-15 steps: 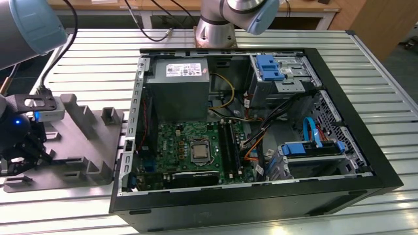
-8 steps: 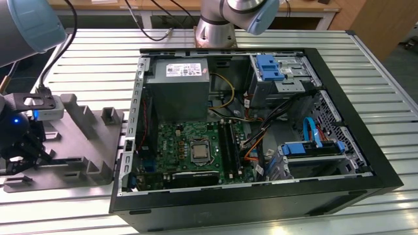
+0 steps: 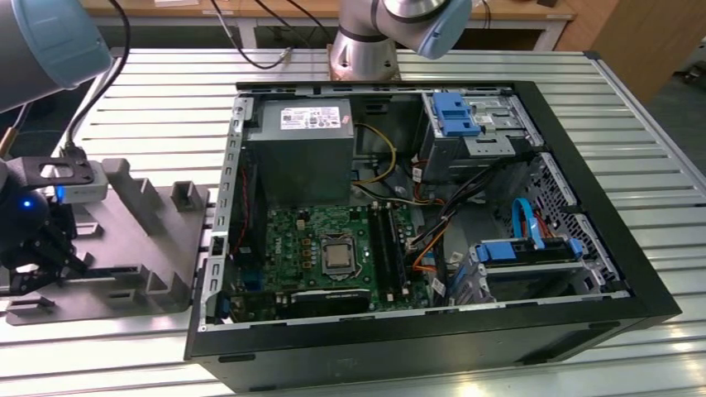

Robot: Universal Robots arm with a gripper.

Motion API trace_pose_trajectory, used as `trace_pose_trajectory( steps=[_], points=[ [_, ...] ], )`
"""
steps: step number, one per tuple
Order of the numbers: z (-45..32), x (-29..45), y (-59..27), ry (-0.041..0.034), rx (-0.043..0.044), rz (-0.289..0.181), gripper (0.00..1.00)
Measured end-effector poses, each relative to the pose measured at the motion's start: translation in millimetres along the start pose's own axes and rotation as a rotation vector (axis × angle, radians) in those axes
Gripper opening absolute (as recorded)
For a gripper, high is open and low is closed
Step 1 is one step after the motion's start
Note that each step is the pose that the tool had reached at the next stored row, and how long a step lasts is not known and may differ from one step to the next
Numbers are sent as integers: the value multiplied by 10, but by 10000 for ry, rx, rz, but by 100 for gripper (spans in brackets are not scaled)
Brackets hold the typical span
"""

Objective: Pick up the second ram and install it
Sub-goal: 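Pick up the second ram and move it above second insertion slot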

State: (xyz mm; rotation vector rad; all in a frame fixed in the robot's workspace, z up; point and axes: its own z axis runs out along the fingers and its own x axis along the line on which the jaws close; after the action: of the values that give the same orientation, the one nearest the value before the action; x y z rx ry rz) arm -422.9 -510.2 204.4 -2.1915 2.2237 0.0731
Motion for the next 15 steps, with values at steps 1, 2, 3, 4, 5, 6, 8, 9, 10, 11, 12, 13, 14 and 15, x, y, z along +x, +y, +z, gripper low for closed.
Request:
trace_pose_trajectory(
  steps=[1, 2, 3, 4, 5, 6, 8, 9, 10, 11, 12, 13, 14, 15],
  points=[
    [-1, 0, 0, 1, 0, 0, 11],
    [-1, 0, 0, 0, 0, 0, 11],
    [-2, 0, 0, 0, 0, 0, 11],
    [-10, 0, 1, 3, -3, 0, 11],
    [-26, -1, 1, 4, -5, 1, 11],
    [-47, -2, 1, 1, -2, 0, 11],
    [-97, -5, 2, 0, 0, 1, 11],
    [-122, -6, 3, -1, 0, 1, 11],
    [-146, -7, 3, -2, -1, 0, 11],
    [-171, -8, 4, -3, -1, 1, 11],
    [-197, -10, 4, -5, 0, 1, 11],
    [-225, -11, 5, -6, 0, 0, 11],
    [-257, -12, 5, -8, 1, 0, 11],
    [-293, -14, 6, -8, 0, 0, 11]
  ],
)
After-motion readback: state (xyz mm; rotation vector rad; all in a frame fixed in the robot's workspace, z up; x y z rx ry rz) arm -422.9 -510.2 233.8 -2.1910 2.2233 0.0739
